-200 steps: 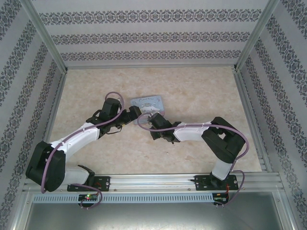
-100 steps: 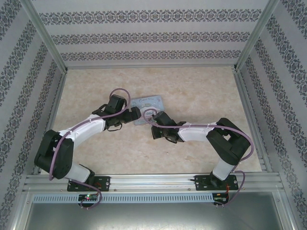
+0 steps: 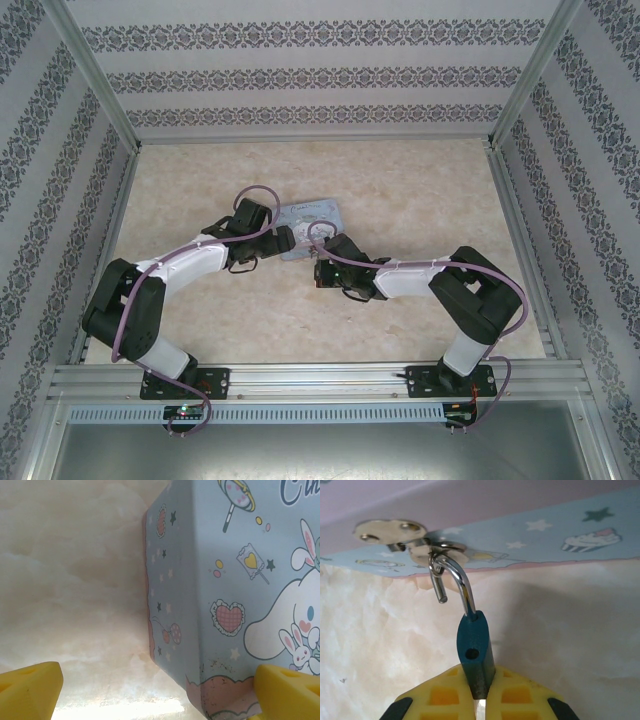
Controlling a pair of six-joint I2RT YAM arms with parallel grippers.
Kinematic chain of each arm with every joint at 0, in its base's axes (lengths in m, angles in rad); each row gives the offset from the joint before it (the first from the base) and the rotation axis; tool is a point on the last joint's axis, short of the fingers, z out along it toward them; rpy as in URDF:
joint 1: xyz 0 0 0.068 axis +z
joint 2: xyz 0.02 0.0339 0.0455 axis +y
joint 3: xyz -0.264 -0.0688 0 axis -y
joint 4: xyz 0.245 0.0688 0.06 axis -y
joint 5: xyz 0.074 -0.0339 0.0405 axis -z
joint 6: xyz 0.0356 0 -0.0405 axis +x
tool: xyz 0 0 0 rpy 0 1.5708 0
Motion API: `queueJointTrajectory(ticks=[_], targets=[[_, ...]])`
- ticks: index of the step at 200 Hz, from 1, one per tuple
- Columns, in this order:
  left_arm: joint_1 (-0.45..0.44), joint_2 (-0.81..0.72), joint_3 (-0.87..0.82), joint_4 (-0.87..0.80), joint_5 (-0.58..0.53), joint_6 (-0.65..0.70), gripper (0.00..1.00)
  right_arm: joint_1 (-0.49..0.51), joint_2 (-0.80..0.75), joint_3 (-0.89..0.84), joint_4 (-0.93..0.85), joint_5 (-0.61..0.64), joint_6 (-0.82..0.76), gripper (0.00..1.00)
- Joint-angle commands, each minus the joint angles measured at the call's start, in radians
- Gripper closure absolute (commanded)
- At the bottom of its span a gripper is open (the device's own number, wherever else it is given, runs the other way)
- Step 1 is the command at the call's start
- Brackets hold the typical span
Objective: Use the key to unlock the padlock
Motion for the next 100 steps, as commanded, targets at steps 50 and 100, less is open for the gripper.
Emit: queueJointTrajectory(ticks=[50,100], targets=[[-0.025,0.025,-0.044,0.008,-0.014,-0.030,0.02,-0.013,0.009,-0.056,0.188,0.017,0.286,1.00],[-0.034,0.039,-0.058,0.016,-0.014,-0.043,0.02,-0.016,0.038,-0.061,0.274,0.036,0.413,1.00]])
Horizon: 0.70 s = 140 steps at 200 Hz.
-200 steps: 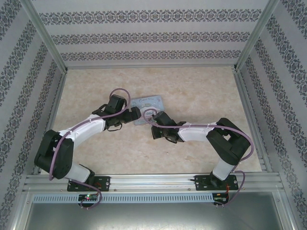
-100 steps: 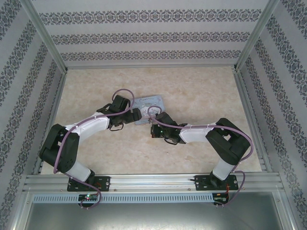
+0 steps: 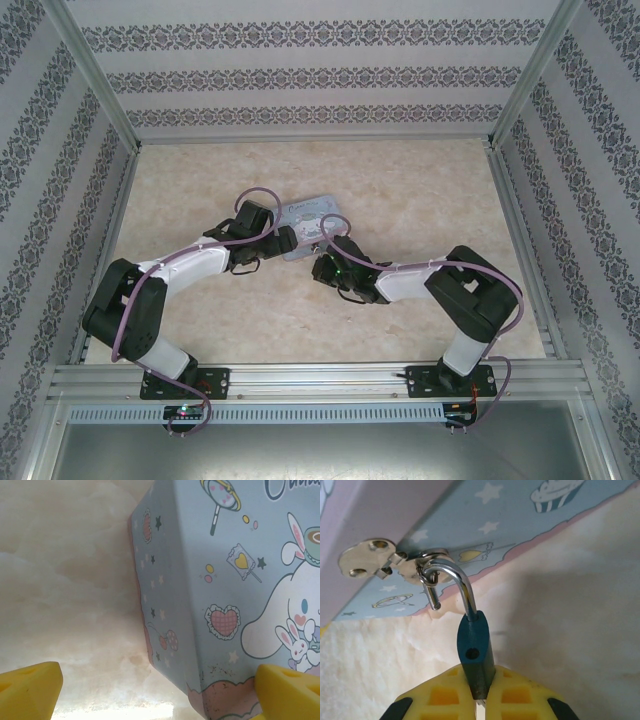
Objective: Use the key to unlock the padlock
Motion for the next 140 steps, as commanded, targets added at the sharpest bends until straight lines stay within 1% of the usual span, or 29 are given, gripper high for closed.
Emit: queueJointTrajectory(ticks=[1,53,95,140], targets=[[-0.021,0.036,-0.033,-0.043,-0.011,-0.009,0.02,-0.010,0.019,-0.011,0.107,0.035,0.100,1.00],[-0.021,0.048,-0.053,-0.033,-0.008,-0.022,0.01,-0.030,0.054,-0.025,0.195,0.051,0.188,1.00],[-0.021,0.064,-0.057,-0.034,-0.005,-0.022,0.01,-0.058,0.069,-0.034,0.245,0.040,0.209,1.00],[-0.020,0.079,-0.060,-0.034,0.000,-0.018,0.02,-0.119,0.061,-0.026,0.294,0.010,0.210,1.00]])
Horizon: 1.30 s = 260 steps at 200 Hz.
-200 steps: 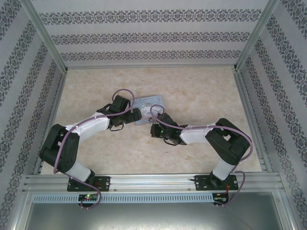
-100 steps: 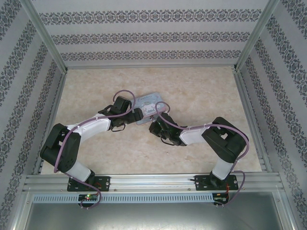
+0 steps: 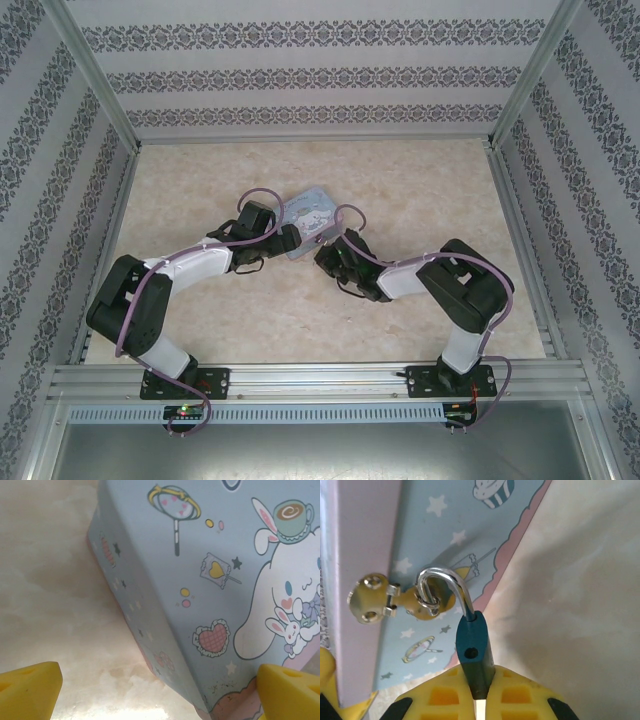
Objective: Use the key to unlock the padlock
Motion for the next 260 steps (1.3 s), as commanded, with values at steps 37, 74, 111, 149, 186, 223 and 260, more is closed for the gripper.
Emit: queueJointTrajectory(ticks=[37,74,111,149,186,223,260], targets=[[-0.013,0.049,-0.050,-0.118,-0.017,0.004,0.02,-0.095,-0.006,0.033,0.060,-0.036,0.002,1.00],[-0.013,0.032,-0.049,-0.124,-0.014,0.006,0.01,-0.136,-0.063,-0.040,0.042,-0.051,-0.025,1.00],[-0.013,0.000,-0.036,-0.138,0.001,0.016,0.00,-0.196,-0.155,-0.177,0.026,-0.074,-0.063,1.00],[-0.013,-0.046,-0.014,-0.159,0.028,0.016,0.00,-0.274,-0.266,-0.313,0.011,-0.111,-0.102,0.96],[-0.014,-0.102,0.017,-0.186,0.040,0.011,0.00,-0.362,-0.443,-0.442,-0.060,-0.150,-0.123,0.48],[-0.013,-0.174,0.047,-0.232,0.025,0.013,0.00,-0.443,-0.730,-0.456,-0.288,-0.164,-0.168,0.32],[-0.007,-0.263,0.083,-0.307,-0.022,0.030,0.00,-0.556,-1.030,-0.393,-0.593,-0.177,-0.248,0.20]])
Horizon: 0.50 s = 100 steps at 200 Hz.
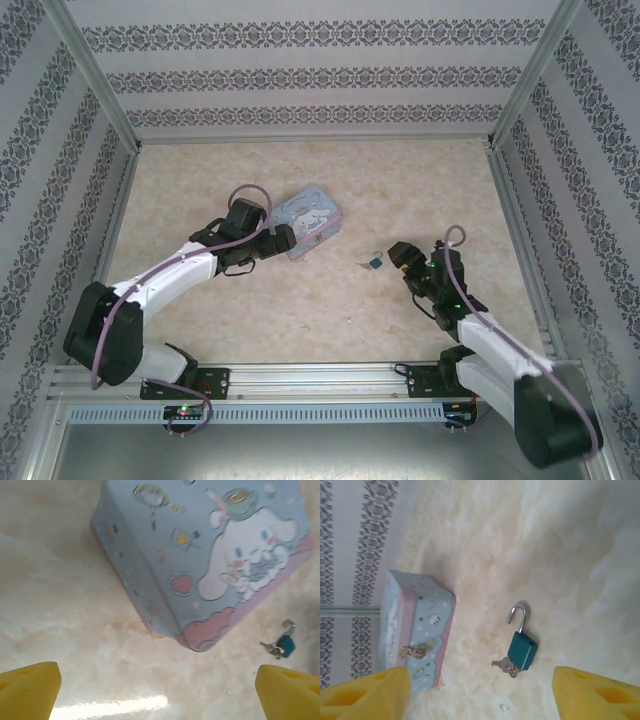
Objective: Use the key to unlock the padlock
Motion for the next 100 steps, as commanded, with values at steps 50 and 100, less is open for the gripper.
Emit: queueJointTrajectory(ticks=[50,100], targets=[[0.036,-0.189,0.117,-0.224,-0.203,0.113,0.00,-0.212,-0.195,0.254,-0.482,-0.076,-0.273,0.11],[0.072,-0.276,0.103,-0.216,-0.462,0.237,0.00,-0.249,-0.054,0.414,-0.536,0.039,-0.393,0.02]])
